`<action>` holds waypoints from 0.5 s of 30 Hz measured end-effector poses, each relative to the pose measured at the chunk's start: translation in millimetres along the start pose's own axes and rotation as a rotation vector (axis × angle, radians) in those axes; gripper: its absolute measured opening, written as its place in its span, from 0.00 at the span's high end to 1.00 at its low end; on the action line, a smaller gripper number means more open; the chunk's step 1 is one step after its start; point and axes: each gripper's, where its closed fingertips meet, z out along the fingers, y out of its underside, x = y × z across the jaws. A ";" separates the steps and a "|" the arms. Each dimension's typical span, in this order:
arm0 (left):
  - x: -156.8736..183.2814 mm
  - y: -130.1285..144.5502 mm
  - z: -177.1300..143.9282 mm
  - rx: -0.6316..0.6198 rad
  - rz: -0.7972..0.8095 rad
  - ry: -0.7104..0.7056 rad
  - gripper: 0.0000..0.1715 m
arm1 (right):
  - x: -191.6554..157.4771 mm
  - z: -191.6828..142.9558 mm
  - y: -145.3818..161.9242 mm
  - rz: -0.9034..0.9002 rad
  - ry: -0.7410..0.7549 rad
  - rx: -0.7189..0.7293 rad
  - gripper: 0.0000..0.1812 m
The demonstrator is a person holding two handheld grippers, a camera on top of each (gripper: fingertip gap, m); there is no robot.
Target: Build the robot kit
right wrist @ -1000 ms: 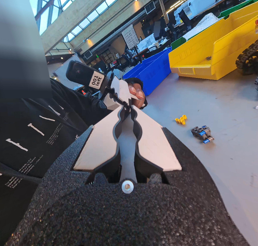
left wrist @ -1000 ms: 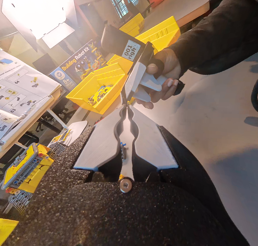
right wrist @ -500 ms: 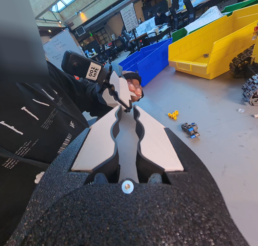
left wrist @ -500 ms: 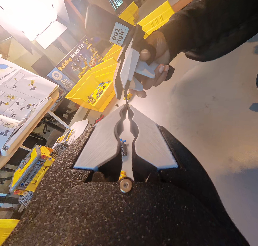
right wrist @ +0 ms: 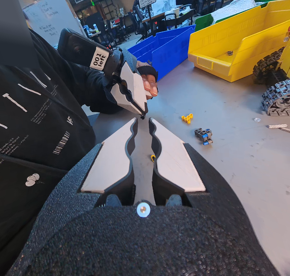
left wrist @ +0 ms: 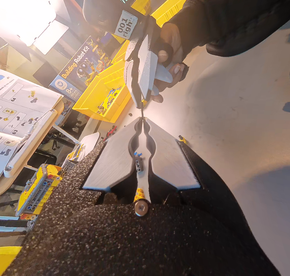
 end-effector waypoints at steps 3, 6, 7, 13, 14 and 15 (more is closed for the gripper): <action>-0.1 1.5 0.9 -0.013 0.017 -0.009 1.00 | -1.0 3.4 -1.8 0.002 0.001 0.015 0.94; 0.2 2.6 1.6 -0.028 0.047 -0.022 1.00 | 1.2 5.7 -2.8 0.004 0.019 0.023 0.97; -0.4 3.0 1.6 -0.031 0.054 -0.028 1.00 | 2.1 6.1 -3.2 0.010 0.024 0.026 0.97; -4.9 3.1 1.2 -0.049 0.111 -0.076 1.00 | 4.5 8.2 -6.4 0.027 0.040 0.043 0.97; -5.0 3.3 1.3 -0.053 0.123 -0.083 1.00 | 4.8 8.2 -6.7 0.029 0.043 0.044 0.97; -5.5 3.3 1.1 -0.057 0.135 -0.092 1.00 | 5.4 8.3 -6.3 0.033 0.046 0.041 0.97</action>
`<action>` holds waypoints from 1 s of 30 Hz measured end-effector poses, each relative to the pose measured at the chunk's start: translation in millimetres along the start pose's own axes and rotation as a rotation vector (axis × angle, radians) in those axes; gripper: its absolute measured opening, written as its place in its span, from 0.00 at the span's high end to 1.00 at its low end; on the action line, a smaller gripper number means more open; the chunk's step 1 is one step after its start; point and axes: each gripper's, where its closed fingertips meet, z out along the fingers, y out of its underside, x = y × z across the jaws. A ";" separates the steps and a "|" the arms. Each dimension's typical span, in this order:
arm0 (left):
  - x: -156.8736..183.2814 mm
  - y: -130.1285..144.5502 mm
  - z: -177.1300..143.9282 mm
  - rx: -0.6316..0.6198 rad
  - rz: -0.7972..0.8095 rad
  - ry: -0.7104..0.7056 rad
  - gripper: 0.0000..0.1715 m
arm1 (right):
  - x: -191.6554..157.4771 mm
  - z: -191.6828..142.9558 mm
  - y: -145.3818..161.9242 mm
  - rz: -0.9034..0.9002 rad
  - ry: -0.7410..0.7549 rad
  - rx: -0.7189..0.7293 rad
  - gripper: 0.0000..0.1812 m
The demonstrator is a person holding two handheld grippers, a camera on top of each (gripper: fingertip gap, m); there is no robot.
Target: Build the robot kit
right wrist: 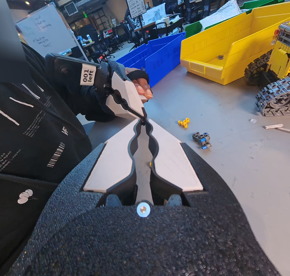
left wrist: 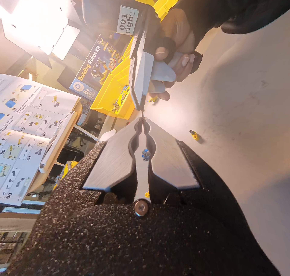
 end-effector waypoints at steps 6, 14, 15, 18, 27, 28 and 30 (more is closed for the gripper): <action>-2.5 1.2 0.5 -0.031 0.087 -0.047 1.00 | 2.4 0.3 0.4 0.024 0.007 0.000 0.96; -4.2 1.0 0.2 -0.049 0.146 -0.078 1.00 | 2.4 0.3 0.6 0.035 0.003 -0.002 0.97; -4.6 0.8 0.2 -0.051 0.151 -0.081 1.00 | 2.3 0.5 1.0 0.037 0.002 -0.003 0.97; -4.6 0.9 0.1 -0.055 0.167 -0.087 1.00 | 1.9 0.6 0.4 0.037 0.000 0.000 0.97; 11.0 19.3 -4.8 -0.059 -0.424 0.275 0.88 | 4.5 -5.1 27.2 -0.279 0.013 -0.433 0.98; 15.9 22.6 -7.9 -0.064 -0.545 0.362 0.86 | 3.8 -5.8 38.9 -0.354 -0.008 -0.566 0.98; 22.4 28.9 -12.7 -0.071 -0.697 0.462 0.86 | 4.5 -4.5 56.3 -0.459 -0.047 -0.778 0.98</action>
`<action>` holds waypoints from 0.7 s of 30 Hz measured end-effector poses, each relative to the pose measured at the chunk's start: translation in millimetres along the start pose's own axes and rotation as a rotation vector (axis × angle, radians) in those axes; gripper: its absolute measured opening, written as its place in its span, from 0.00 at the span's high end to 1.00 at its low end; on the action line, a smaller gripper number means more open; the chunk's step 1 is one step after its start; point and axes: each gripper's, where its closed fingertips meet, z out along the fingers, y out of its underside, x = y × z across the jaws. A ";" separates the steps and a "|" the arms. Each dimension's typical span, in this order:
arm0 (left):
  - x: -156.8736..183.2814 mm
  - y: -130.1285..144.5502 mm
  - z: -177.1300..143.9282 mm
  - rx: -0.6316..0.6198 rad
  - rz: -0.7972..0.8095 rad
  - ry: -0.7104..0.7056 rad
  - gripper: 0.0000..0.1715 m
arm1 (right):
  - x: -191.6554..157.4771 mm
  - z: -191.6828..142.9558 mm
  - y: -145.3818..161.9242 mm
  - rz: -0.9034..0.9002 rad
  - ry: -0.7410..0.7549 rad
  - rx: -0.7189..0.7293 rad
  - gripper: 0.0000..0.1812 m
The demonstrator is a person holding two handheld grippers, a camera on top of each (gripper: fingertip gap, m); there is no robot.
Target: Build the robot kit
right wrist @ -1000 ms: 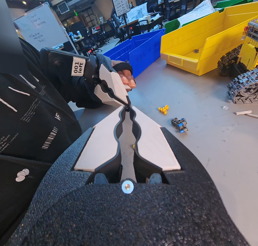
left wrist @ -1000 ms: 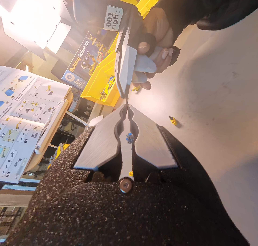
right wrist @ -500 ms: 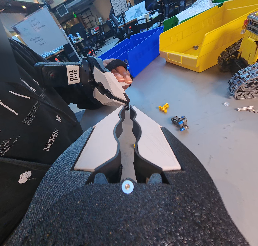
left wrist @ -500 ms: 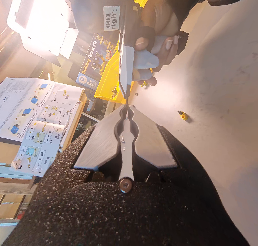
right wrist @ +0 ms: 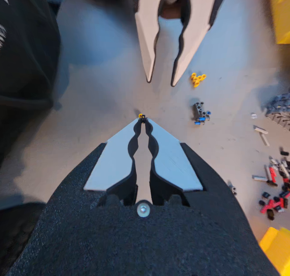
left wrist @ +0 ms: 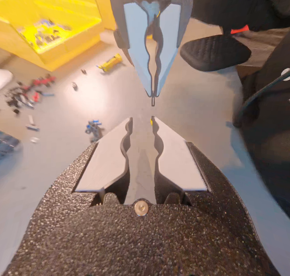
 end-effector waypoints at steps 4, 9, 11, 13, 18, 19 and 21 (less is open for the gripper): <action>4.8 31.8 6.4 -0.132 -0.025 0.054 0.84 | -3.3 17.2 6.2 -0.122 -0.081 -0.226 0.98; 9.2 50.1 12.2 -0.218 0.011 0.062 0.84 | -8.0 30.1 9.2 -0.172 -0.136 -0.357 0.98; 7.8 50.4 10.6 -0.219 0.014 0.058 0.84 | -7.9 32.8 11.7 -0.172 -0.139 -0.389 0.98; 5.8 48.8 8.0 -0.213 0.015 0.052 0.84 | -6.8 34.0 13.3 -0.172 -0.134 -0.412 0.98; 0.9 45.7 3.8 -0.203 0.019 0.026 0.84 | -5.5 35.9 13.0 -0.180 -0.127 -0.443 0.98; 0.4 45.4 3.3 -0.202 0.018 0.024 0.84 | -4.8 36.6 12.8 -0.186 -0.123 -0.447 0.98; -0.5 44.9 2.8 -0.199 0.018 0.019 0.84 | -5.0 37.2 12.4 -0.189 -0.125 -0.454 0.98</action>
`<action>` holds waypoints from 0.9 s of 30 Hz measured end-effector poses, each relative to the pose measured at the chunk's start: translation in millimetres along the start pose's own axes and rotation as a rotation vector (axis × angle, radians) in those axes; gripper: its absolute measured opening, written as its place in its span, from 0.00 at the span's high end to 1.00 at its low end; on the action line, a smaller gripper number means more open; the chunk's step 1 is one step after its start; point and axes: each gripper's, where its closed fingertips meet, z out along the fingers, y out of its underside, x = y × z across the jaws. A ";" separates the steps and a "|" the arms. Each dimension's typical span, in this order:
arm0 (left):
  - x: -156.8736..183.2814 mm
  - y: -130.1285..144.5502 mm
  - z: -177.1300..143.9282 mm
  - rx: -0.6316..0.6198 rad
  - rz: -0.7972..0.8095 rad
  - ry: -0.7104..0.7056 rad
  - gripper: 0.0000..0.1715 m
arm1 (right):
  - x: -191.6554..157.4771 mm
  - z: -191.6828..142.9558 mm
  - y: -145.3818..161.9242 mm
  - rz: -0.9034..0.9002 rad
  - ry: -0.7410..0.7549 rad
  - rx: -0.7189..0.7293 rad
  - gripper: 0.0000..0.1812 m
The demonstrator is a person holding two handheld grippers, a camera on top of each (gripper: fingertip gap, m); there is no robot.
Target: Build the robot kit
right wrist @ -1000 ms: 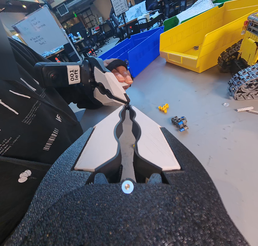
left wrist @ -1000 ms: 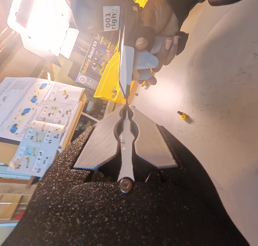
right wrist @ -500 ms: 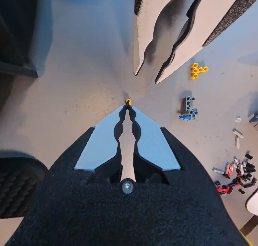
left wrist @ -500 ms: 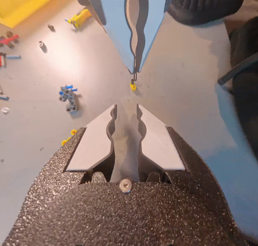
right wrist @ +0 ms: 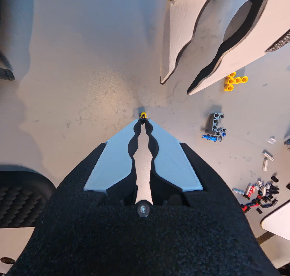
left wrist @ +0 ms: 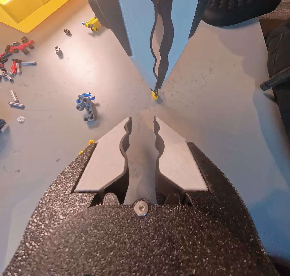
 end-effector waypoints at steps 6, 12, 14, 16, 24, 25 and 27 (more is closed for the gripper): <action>-1.1 0.6 0.6 -0.001 -0.002 -0.006 0.84 | -0.1 0.1 -0.2 -0.014 0.008 -0.025 0.98; -1.7 0.5 0.5 0.003 -0.006 -0.008 0.85 | -0.2 0.7 -0.6 -0.011 0.012 -0.043 0.98; -2.1 0.2 0.3 0.005 -0.007 -0.010 0.85 | -0.3 0.8 -0.8 -0.008 0.012 -0.044 0.98; -2.7 -0.6 -0.2 0.009 -0.008 -0.013 0.85 | -0.3 0.9 -0.7 -0.005 0.014 -0.043 0.98; -5.3 -3.7 -2.2 0.026 -0.008 -0.031 0.84 | -0.5 0.7 -0.2 0.016 0.027 -0.025 0.98; -5.4 -4.1 -2.3 0.028 -0.008 -0.033 0.84 | -0.5 0.7 -0.2 0.020 0.029 -0.019 0.98; -5.5 -4.7 -2.4 0.031 -0.008 -0.034 0.84 | -0.6 0.6 -0.1 0.028 0.033 -0.006 0.98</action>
